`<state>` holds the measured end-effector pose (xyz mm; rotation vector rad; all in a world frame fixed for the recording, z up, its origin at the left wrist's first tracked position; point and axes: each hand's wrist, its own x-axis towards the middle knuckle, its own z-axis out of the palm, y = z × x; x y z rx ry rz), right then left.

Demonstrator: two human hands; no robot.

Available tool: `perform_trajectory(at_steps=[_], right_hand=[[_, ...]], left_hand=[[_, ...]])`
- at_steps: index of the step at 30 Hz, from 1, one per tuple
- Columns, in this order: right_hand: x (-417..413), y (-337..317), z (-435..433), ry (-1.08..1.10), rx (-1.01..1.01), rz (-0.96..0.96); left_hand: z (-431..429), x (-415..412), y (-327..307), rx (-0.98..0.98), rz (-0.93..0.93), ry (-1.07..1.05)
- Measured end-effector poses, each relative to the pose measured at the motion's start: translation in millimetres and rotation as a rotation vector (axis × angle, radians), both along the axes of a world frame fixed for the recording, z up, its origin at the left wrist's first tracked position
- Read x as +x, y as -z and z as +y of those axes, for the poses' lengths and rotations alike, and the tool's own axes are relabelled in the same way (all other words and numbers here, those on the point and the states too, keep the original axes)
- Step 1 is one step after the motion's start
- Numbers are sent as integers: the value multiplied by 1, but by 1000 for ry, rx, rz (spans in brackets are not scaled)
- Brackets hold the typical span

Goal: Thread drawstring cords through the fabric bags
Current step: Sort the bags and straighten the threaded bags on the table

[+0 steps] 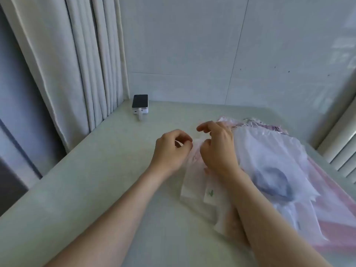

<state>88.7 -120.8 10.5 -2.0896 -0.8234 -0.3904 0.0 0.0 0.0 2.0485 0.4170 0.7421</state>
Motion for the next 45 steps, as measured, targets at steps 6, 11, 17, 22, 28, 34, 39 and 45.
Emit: perform_trajectory(at_steps=[6, 11, 17, 22, 28, 34, 39, 45], right_hand=[[1, 16, 3, 32, -200, 97], [1, 16, 5, 34, -148, 110], [-5, 8, 4, 27, -32, 40], [-9, -2, 7, -9, 5, -12], [-16, -13, 5, -87, 102, 173], [-18, -13, 6, -156, 270, 375], [-16, -10, 6, -148, 312, 463], [-16, -11, 2, -158, 426, 600]], left_hand=[[1, 7, 20, -85, 10, -49], [-2, -3, 17, -74, 0, -15], [4, -23, 22, 110, 30, 94], [14, -26, 25, 259, -28, -94], [17, -27, 12, 146, -162, -238], [24, -28, 7, -236, -239, -148], [24, -27, 4, -416, -307, -132], [22, -29, 5, -420, -364, -138]])
